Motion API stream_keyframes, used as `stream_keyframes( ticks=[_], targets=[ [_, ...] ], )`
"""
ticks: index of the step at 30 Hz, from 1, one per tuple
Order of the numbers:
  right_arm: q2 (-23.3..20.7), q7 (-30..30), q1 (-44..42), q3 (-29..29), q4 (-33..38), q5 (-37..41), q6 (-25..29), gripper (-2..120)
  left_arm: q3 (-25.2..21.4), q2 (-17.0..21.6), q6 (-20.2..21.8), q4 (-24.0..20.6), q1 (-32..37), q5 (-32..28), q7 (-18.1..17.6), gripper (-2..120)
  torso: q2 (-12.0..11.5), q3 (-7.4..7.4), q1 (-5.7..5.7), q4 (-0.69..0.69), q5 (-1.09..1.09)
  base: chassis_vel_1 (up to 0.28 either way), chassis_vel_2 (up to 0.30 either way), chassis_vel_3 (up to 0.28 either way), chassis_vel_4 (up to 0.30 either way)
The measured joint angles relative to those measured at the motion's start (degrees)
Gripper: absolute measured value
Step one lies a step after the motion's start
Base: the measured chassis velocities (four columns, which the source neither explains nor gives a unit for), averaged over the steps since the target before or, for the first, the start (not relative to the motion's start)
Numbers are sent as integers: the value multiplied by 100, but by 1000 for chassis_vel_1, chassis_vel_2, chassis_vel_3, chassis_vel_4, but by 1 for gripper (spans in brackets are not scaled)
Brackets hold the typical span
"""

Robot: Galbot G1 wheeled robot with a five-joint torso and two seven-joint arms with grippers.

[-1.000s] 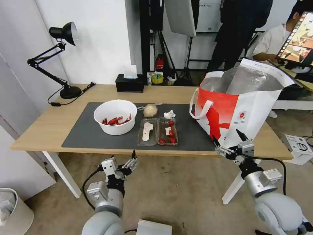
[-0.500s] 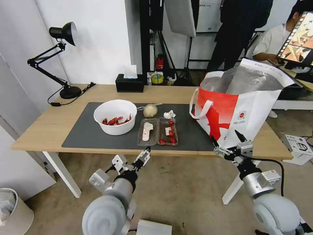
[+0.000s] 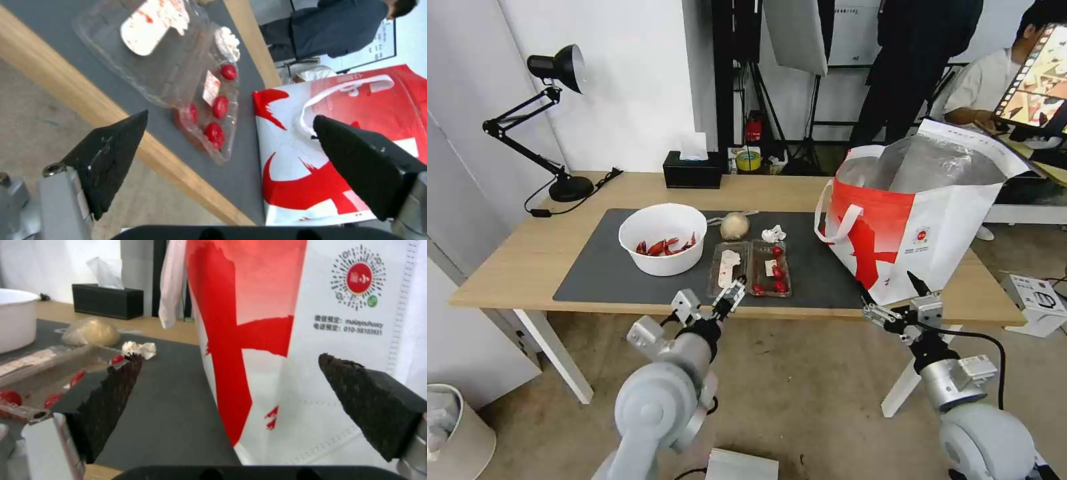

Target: Pick up the trash from the table and place it into the takeout bag.

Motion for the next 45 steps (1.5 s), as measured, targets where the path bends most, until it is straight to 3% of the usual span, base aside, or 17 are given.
stream_keyframes(
  ticks=[10,23,45],
  targets=[
    [38,52,38,21,-160,-5,63,100,273,-125,3,575,-492,9,-143,100,0,0,0,0,0,0,0,0,0],
    [76,69,122,-17,-351,-62,137,100,292,-152,-23,1123,-788,20,-260,100,0,0,0,0,0,0,0,0,0],
    [159,93,27,-11,-420,-200,292,100,236,-255,-282,1416,-967,50,-268,100,0,0,0,0,0,0,0,0,0]
  ],
)
